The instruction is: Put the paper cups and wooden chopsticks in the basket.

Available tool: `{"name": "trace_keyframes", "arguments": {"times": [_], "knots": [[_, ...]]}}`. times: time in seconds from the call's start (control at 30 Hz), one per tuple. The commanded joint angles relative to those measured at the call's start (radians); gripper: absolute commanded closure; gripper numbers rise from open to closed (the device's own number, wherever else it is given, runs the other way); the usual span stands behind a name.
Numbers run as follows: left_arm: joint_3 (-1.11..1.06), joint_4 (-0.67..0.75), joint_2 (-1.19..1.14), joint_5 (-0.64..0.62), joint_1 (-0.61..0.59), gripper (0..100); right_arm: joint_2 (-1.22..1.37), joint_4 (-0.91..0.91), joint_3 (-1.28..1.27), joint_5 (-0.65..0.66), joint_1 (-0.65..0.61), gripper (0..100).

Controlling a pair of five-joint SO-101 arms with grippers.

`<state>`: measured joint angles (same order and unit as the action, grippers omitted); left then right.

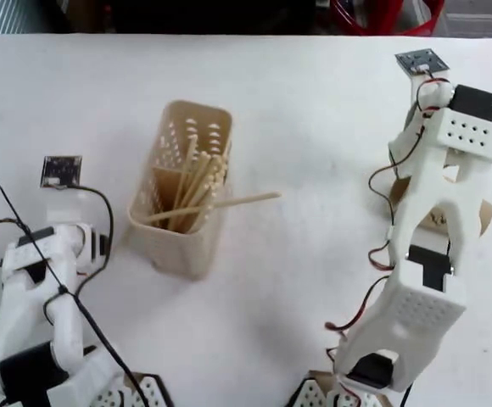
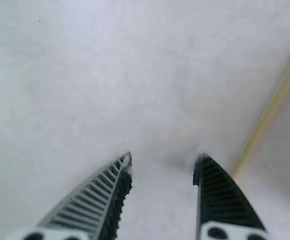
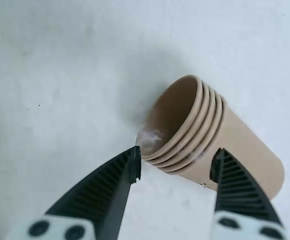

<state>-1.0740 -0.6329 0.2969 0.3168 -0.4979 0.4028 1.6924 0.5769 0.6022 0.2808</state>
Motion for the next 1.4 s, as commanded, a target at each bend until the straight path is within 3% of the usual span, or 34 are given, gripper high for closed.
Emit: {"name": "trace_keyframes", "arguments": {"times": [0.0,0.53,0.6,0.73,0.83,1.17,1.37], "knots": [[0.003,-0.026,0.004,0.012,-0.002,79,-0.039,-0.002,0.038,0.011,-0.013,76.5],[0.003,-0.026,0.004,0.012,-0.004,79,0.303,-0.01,0.184,0.048,0.091,77.1],[0.003,-0.026,0.004,0.012,-0.004,79,0.335,-0.012,0.187,0.048,0.108,81.0],[0.003,-0.026,0.004,0.012,-0.004,79,0.386,-0.041,0.187,0.048,0.137,99.0],[0.003,-0.026,0.004,0.012,-0.004,79,0.41,-0.045,0.187,0.051,0.143,95.6],[0.003,-0.026,0.004,0.012,-0.004,79,0.283,0.021,0.183,0.066,0.085,98.1],[0.003,-0.026,0.004,0.012,-0.004,79,0.105,0.025,0.175,-0.002,0.062,98.1]]}}
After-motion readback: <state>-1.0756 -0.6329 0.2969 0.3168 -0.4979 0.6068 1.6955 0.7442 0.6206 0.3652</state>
